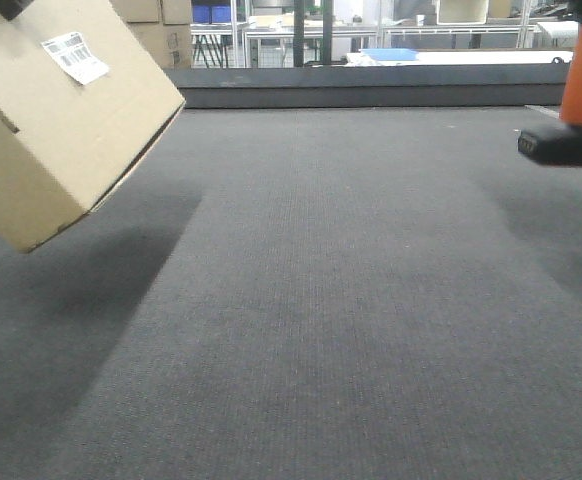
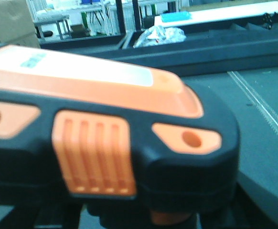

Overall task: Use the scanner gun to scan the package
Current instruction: 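Lower the scanner gun back onto the felt tabletop with the right gripper, then lower the box onto the tabletop with the left gripper and release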

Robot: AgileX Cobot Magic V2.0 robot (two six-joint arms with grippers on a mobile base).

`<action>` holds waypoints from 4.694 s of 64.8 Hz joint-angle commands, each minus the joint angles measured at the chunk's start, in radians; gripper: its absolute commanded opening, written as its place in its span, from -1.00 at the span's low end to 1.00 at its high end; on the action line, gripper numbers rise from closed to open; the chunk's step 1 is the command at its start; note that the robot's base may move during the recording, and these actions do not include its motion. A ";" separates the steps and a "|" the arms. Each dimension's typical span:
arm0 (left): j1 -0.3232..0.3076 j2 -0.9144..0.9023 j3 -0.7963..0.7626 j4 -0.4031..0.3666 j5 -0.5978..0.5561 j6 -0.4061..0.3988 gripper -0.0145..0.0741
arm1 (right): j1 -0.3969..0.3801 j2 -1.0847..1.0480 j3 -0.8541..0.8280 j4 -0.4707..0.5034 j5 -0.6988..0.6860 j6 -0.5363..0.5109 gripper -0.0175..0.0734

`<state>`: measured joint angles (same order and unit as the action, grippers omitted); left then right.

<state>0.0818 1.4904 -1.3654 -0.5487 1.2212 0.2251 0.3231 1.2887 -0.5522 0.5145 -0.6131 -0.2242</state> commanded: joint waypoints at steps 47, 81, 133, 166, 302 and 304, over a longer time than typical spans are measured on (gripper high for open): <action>0.005 -0.009 -0.005 -0.021 0.000 0.006 -0.92 | -0.003 0.188 -0.004 -0.024 -0.135 0.005 -0.97; 0.005 -0.009 -0.005 -0.023 0.000 0.006 -0.92 | -0.003 0.178 -0.004 -0.024 -0.114 0.005 -0.97; 0.005 -0.009 -0.005 -0.023 0.000 0.006 -0.92 | -0.003 0.100 -0.004 -0.024 0.134 0.005 0.62; 0.005 -0.009 -0.005 -0.023 0.000 0.006 -0.92 | -0.005 0.091 -0.004 -0.024 0.268 -0.108 0.62; 0.005 0.179 -0.123 0.593 -0.007 -0.078 -0.12 | -0.074 -0.682 -0.111 -0.195 0.892 -0.108 -0.95; 0.005 0.177 -0.123 0.593 -0.001 -0.078 0.06 | -0.074 -0.682 -0.116 -0.197 0.892 -0.108 -0.95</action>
<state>0.0866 1.6662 -1.4833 0.0618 1.2216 0.1574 0.2531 0.6129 -0.6461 0.3415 0.2940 -0.3283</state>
